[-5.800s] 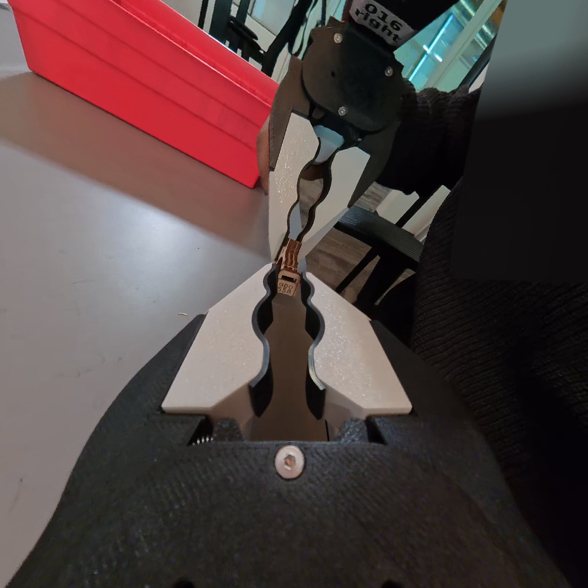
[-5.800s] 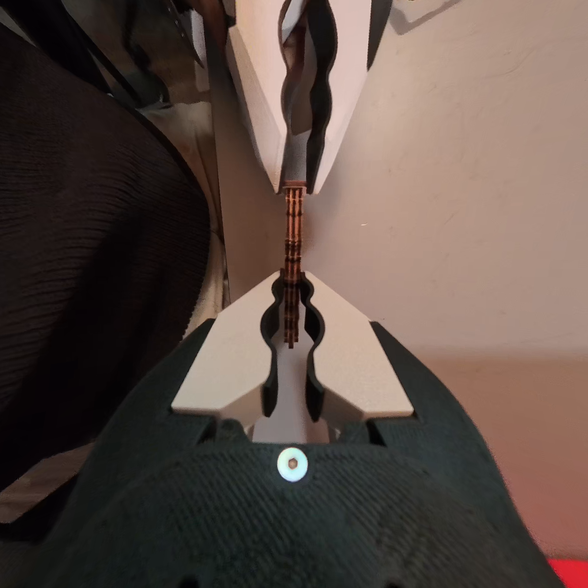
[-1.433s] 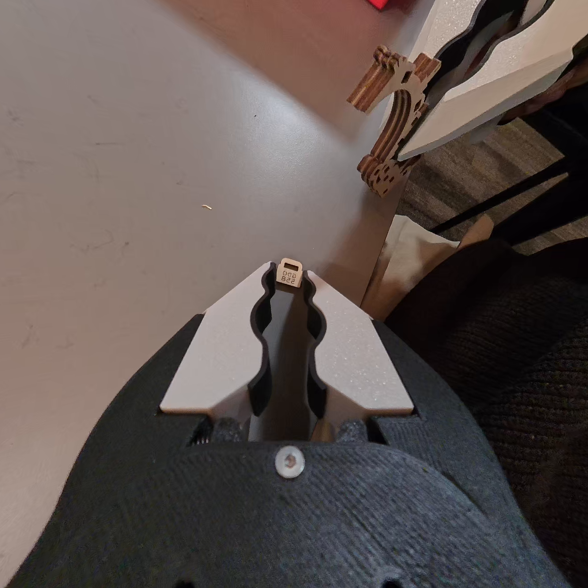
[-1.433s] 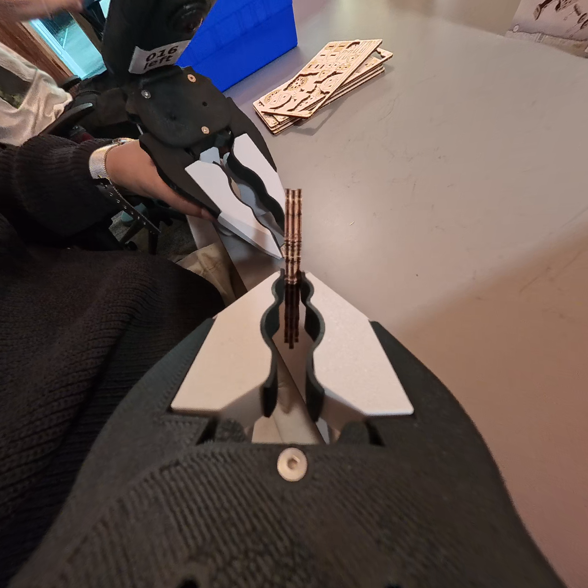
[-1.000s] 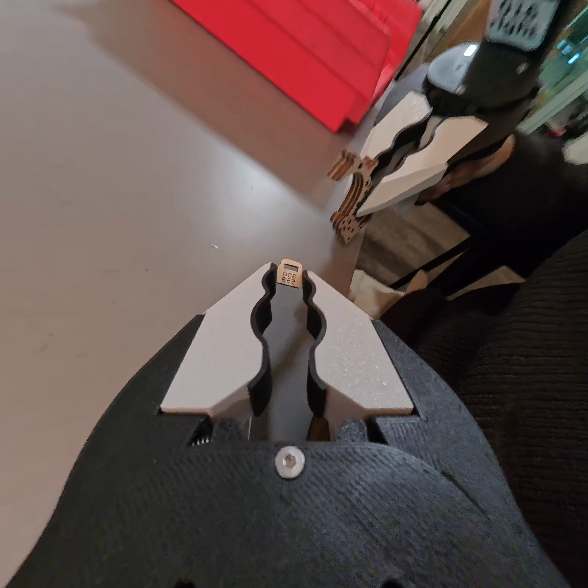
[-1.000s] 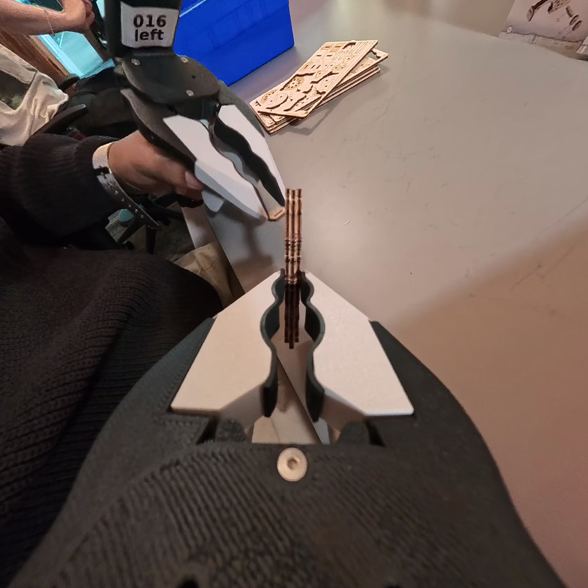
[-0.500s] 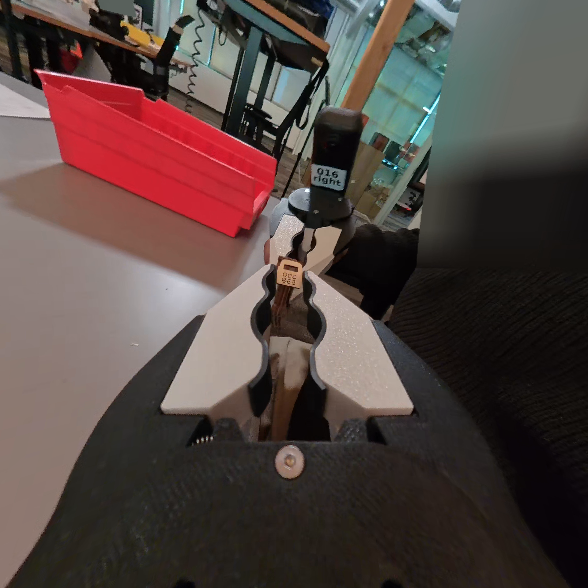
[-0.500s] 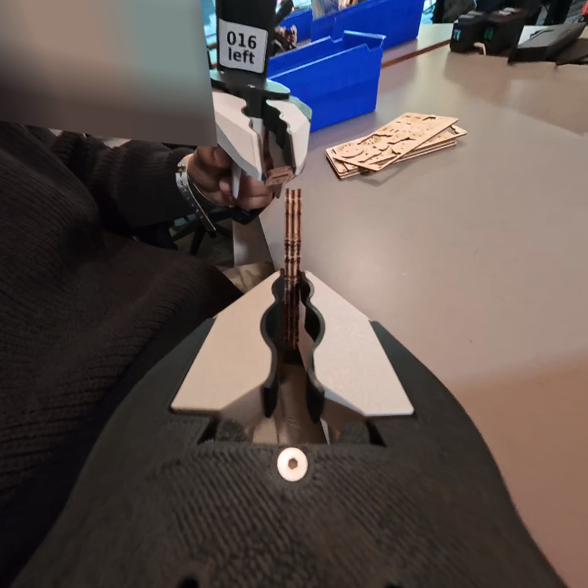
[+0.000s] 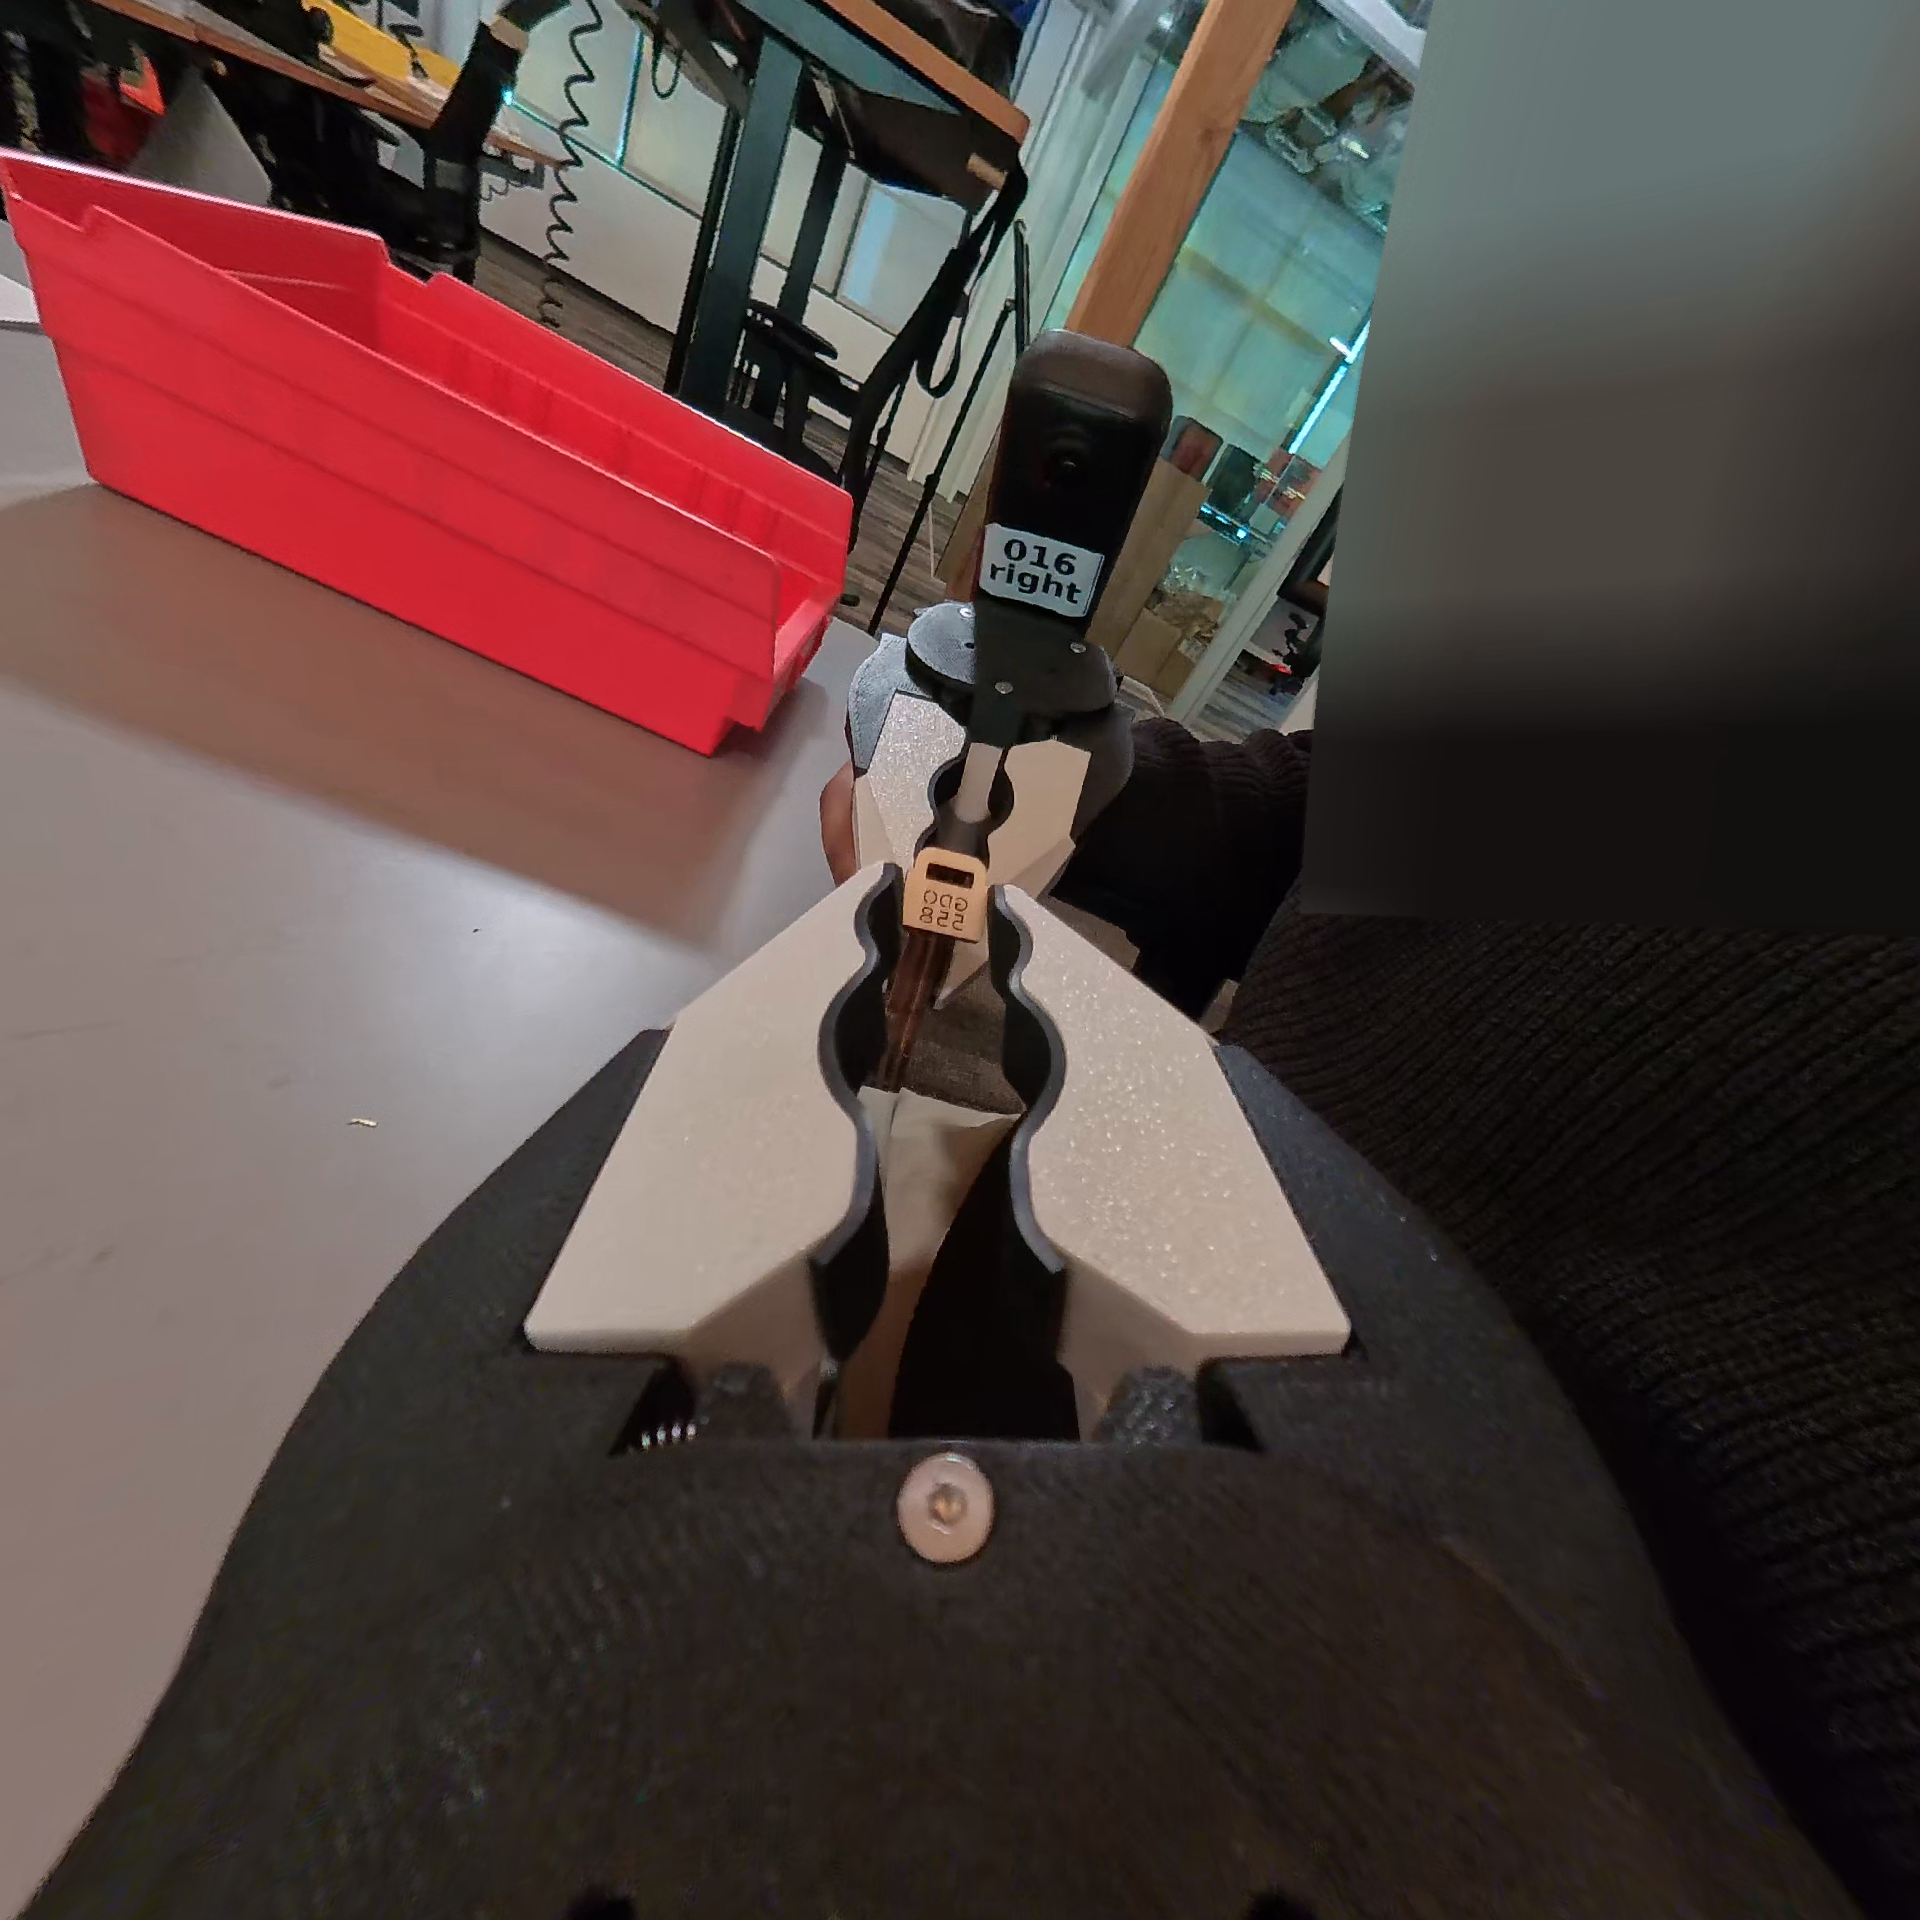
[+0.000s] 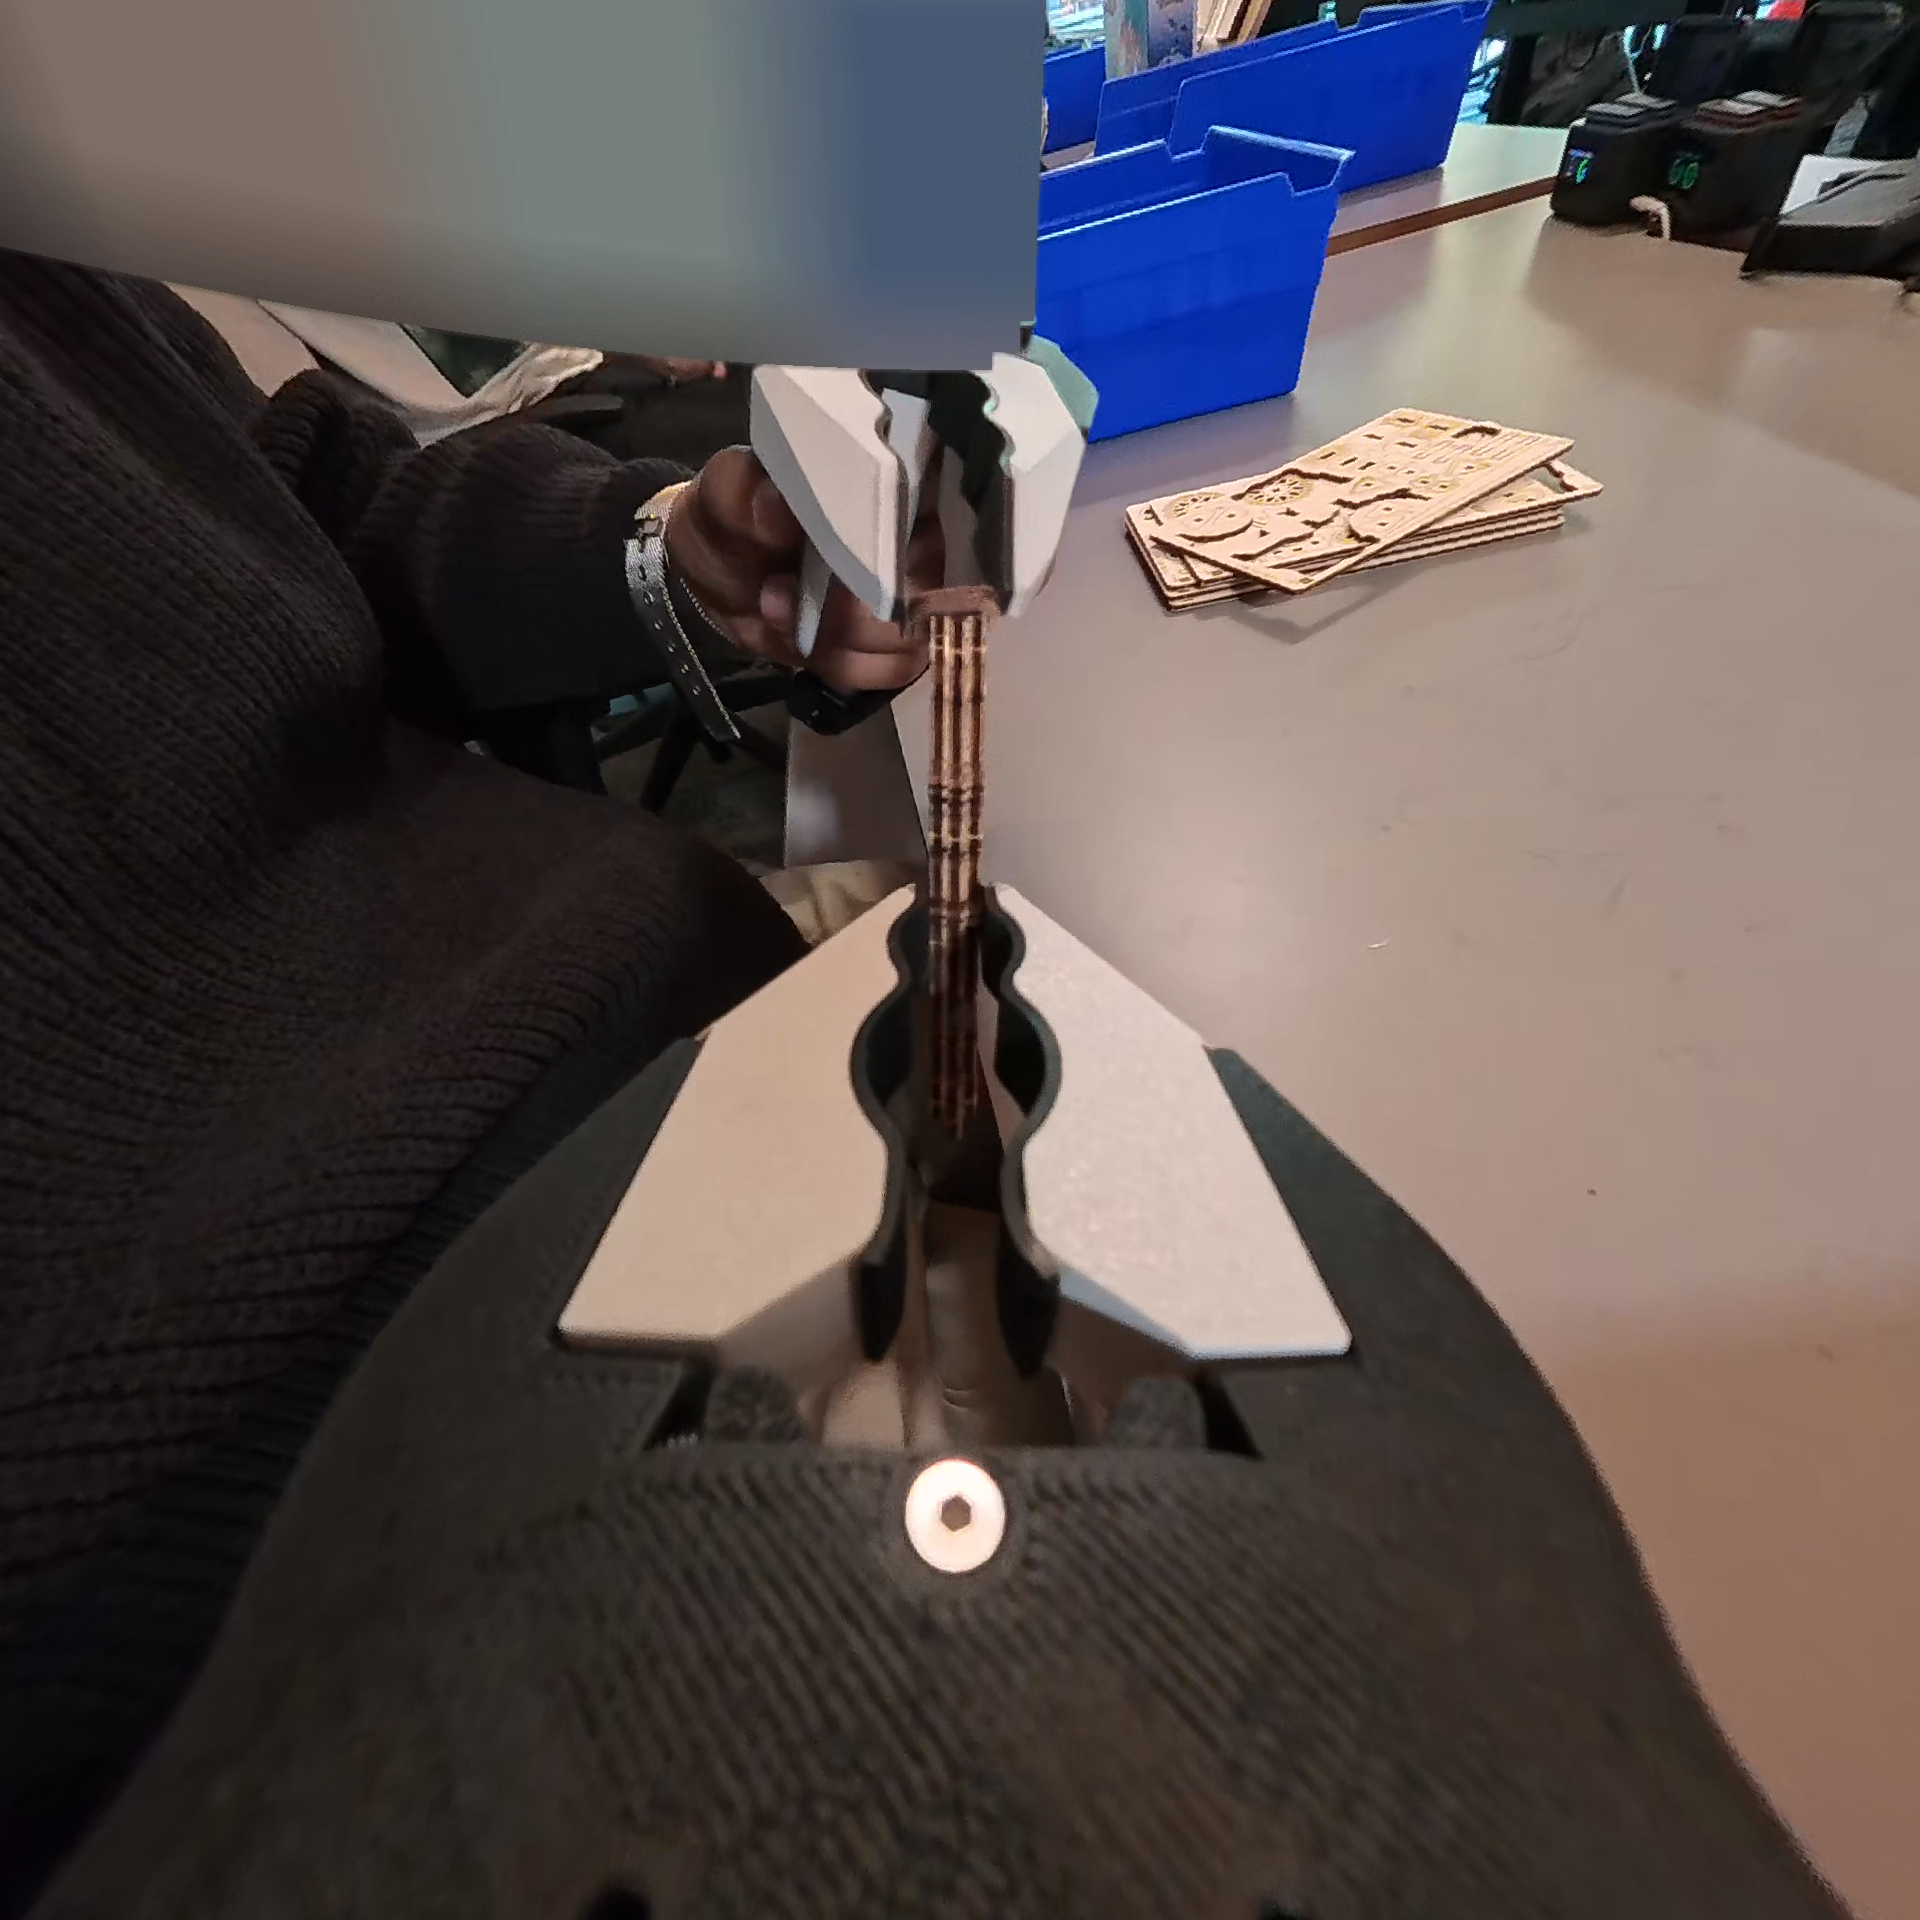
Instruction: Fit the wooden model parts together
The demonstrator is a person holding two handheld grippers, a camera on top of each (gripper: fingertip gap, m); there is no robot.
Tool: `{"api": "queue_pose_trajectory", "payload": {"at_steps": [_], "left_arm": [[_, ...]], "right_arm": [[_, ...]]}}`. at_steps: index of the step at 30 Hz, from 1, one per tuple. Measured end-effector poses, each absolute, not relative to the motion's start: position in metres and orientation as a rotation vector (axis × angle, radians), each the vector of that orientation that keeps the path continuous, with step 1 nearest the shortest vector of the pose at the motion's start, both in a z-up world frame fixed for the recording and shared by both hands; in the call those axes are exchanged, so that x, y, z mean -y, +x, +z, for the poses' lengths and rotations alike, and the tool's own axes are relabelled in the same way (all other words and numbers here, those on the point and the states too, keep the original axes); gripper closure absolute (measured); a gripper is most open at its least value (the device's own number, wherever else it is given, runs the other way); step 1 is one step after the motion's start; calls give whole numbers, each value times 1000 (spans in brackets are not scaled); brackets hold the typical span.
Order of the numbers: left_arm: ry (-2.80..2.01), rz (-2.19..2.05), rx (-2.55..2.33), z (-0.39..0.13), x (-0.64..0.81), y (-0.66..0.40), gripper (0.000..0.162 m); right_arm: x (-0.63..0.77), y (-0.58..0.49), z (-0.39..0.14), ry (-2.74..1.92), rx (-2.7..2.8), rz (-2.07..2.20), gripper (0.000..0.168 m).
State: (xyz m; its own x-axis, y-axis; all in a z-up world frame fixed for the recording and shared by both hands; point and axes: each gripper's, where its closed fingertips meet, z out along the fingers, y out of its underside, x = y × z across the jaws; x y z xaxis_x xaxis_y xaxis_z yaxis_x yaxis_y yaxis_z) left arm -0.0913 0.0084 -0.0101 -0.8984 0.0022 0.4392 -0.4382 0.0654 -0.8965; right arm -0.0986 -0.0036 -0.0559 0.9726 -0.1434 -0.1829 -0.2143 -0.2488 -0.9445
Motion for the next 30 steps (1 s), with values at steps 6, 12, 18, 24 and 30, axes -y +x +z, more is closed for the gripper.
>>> {"api": "queue_pose_trajectory", "payload": {"at_steps": [6,12,18,24,30], "left_arm": [[430,1894,2018,-9,-6,-93,148],[409,1844,2041,-14,-5,-97,148],[395,1794,2076,-20,-5,-100,148],[390,1761,2084,-22,-5,-102,148],[399,1721,2093,-26,-6,-103,148]], "right_arm": [[4,-99,-56,-1836,-249,57,161],[6,-102,-61,-1872,-225,44,161],[5,-105,-66,-1900,-213,61,161],[5,-108,-69,-1914,-204,78,161],[4,-108,-72,-1938,-189,58,161]]}}
